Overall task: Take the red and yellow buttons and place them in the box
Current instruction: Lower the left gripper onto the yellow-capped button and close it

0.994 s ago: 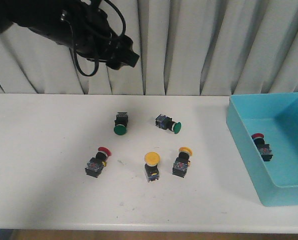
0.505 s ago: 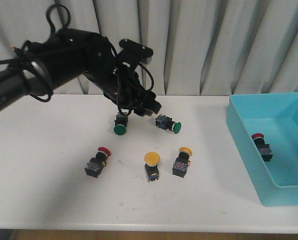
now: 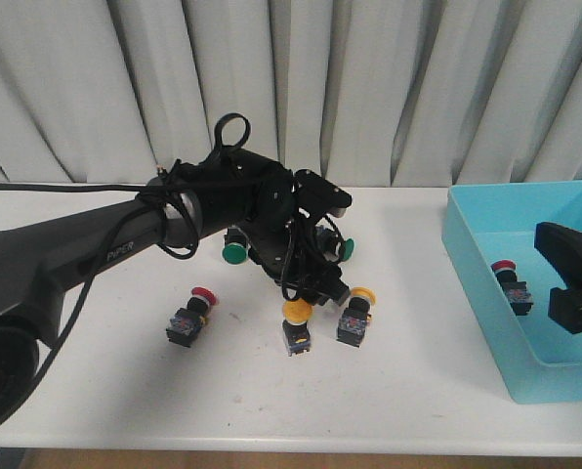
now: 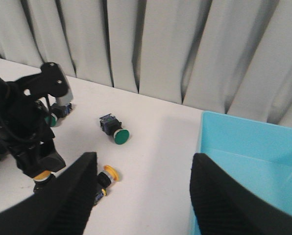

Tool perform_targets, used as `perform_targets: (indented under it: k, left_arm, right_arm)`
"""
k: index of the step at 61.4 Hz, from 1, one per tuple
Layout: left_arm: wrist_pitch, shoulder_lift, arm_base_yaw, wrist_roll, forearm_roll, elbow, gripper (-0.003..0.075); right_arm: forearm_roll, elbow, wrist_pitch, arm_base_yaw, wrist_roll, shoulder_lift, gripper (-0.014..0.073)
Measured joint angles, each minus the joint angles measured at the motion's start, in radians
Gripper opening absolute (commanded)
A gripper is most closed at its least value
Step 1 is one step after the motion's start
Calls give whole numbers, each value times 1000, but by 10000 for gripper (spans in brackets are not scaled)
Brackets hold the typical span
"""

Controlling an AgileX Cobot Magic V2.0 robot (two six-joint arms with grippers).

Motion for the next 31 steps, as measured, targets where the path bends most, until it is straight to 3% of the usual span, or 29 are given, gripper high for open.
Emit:
perform_targets:
  k: [31]
  left_arm:
    - [61,28,0,-131,2,0,524]
  right_arm:
    - [-1,0,-4,3,7,0,423]
